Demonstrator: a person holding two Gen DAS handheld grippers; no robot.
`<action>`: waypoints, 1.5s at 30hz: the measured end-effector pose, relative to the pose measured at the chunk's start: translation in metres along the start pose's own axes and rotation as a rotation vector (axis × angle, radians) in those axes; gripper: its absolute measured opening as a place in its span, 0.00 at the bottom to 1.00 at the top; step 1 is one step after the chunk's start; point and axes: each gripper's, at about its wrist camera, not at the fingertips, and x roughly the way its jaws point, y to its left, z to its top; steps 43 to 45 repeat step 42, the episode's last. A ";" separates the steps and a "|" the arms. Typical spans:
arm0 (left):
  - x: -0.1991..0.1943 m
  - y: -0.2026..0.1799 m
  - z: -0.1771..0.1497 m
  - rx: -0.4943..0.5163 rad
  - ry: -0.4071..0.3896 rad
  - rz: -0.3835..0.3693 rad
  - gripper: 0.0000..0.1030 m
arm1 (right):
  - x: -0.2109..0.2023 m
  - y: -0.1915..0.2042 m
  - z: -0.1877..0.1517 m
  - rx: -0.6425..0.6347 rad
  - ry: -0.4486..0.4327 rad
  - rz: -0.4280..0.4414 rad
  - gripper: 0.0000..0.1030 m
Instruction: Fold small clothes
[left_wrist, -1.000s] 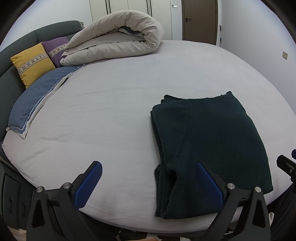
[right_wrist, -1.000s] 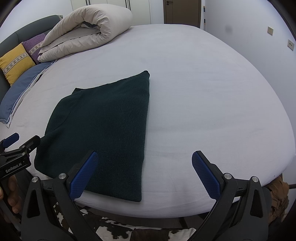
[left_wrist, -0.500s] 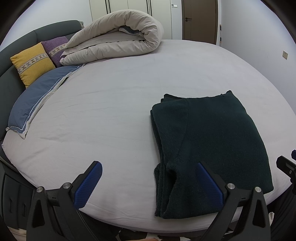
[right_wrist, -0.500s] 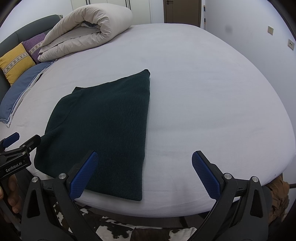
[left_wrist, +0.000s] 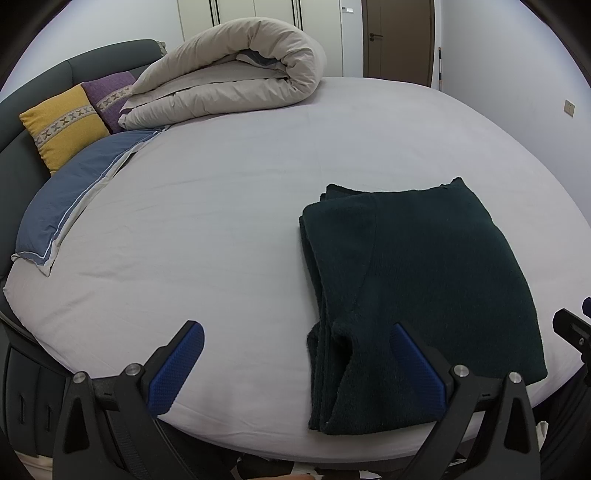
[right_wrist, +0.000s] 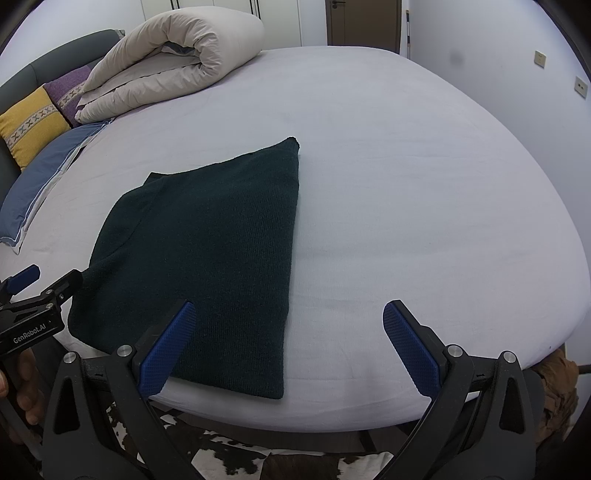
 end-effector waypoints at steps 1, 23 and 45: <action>0.000 0.000 -0.001 0.000 0.000 0.001 1.00 | 0.000 0.000 0.000 0.000 0.000 0.001 1.00; 0.001 0.004 0.002 -0.001 0.005 0.000 1.00 | 0.001 0.003 -0.004 -0.002 0.004 0.003 1.00; 0.005 0.005 0.004 -0.001 0.013 0.002 1.00 | 0.003 0.003 -0.006 -0.005 0.011 0.009 1.00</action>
